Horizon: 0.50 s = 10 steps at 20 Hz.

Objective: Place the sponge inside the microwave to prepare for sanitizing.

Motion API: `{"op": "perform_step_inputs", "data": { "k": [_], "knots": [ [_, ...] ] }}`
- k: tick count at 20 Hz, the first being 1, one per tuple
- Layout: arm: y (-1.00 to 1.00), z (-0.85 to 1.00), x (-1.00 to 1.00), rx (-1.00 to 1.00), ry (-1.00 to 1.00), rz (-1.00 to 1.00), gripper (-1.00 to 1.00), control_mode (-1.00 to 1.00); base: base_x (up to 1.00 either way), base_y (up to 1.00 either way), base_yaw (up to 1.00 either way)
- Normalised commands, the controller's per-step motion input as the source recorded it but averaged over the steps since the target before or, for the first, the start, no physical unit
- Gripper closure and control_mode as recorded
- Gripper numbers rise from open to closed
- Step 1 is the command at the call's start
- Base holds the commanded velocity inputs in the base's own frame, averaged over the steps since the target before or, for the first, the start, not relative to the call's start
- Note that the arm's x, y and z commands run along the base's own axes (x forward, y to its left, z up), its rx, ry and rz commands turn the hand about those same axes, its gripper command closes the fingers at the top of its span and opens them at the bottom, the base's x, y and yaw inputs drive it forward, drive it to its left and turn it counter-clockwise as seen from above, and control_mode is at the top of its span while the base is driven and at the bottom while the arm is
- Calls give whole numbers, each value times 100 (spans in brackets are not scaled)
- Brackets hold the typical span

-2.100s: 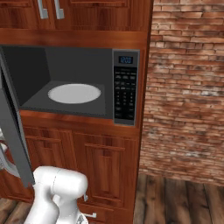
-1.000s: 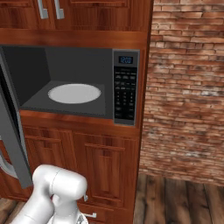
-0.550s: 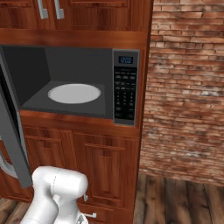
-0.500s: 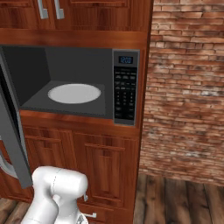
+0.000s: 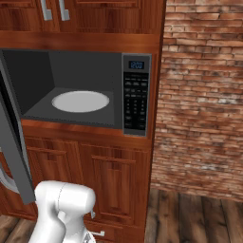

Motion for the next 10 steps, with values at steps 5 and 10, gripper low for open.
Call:
{"op": "perform_step_inputs", "data": {
  "k": [5, 10],
  "knots": [
    [-83, 26, -11, 43, 6, 39, -100, -100, 0, 0, 0],
    [-93, 13, -16, 43, -9, 35, -100, -100, 0, 0, 0]
  ]
}}
